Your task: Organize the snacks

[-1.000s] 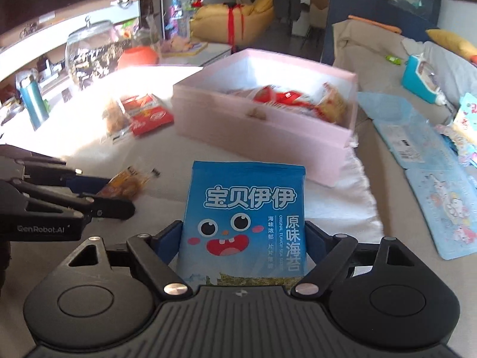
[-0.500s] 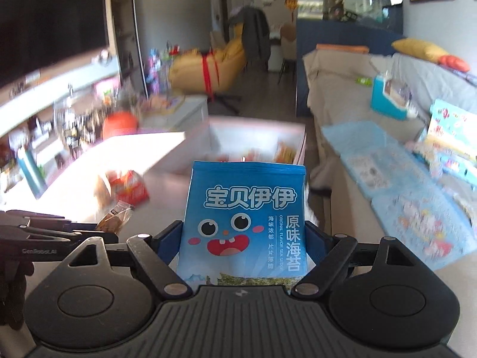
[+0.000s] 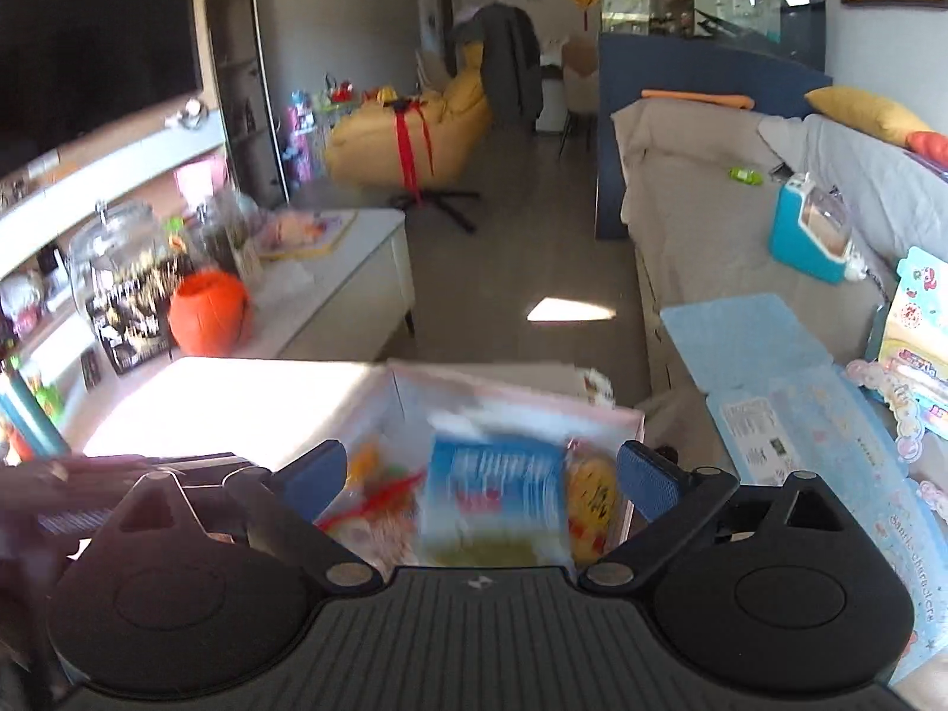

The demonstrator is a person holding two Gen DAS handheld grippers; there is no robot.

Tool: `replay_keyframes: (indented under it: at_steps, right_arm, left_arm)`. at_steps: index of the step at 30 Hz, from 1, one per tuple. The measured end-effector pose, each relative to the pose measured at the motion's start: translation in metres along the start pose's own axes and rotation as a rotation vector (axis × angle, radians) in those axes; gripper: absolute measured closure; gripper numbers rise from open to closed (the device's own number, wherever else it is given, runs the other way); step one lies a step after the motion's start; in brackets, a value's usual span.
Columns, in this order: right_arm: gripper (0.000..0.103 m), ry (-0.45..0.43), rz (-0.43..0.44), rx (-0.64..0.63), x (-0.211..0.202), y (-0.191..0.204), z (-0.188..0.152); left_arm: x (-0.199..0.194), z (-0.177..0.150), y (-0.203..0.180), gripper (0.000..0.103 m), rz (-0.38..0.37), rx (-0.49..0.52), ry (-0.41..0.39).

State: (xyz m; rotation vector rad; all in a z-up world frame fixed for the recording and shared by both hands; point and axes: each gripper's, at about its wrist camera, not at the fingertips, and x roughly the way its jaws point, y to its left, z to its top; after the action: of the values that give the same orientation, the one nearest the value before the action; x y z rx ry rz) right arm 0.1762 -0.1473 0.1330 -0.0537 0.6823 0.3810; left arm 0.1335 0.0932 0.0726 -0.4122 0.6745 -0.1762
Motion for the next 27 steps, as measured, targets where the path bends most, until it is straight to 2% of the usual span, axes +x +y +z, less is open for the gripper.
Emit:
replay_keyframes:
  at_steps: [4,7,13,16,17,18,19,24,27]
  right_arm:
    - [0.005,0.030,0.073,0.026,0.006,0.011,-0.014]
    - [0.005,0.036,0.136,-0.002,0.014,0.039,-0.013]
    - [0.009,0.071,0.208,-0.138,0.049,0.132,-0.015]
    - [0.020,0.106,0.195,-0.222,0.078,0.173,-0.018]
    - [0.027,0.127,0.189,-0.235,0.088,0.183,-0.019]
    - [0.034,0.148,0.185,-0.237,0.098,0.189,-0.020]
    - [0.036,0.168,0.182,-0.232,0.108,0.194,-0.022]
    - [0.037,0.241,0.158,-0.231,0.143,0.202,-0.035]
    - [0.036,0.275,0.241,-0.196,0.137,0.198,-0.048]
  left_arm:
    - [-0.026,-0.019,0.041,0.074,0.217,-0.053,-0.017]
    - [-0.037,-0.024,0.069,0.074,0.289,-0.129,-0.023]
    - [-0.040,-0.032,0.097,0.074,0.302,-0.207,0.002]
    - [-0.046,-0.036,0.101,0.074,0.286,-0.238,-0.022]
    - [-0.051,-0.036,0.105,0.074,0.281,-0.253,-0.038]
    - [-0.055,-0.036,0.109,0.074,0.275,-0.269,-0.055]
    - [-0.059,-0.036,0.113,0.074,0.270,-0.283,-0.069]
    - [-0.054,-0.031,0.117,0.074,0.257,-0.278,-0.059]
    - [-0.051,-0.029,0.110,0.074,0.248,-0.248,-0.065]
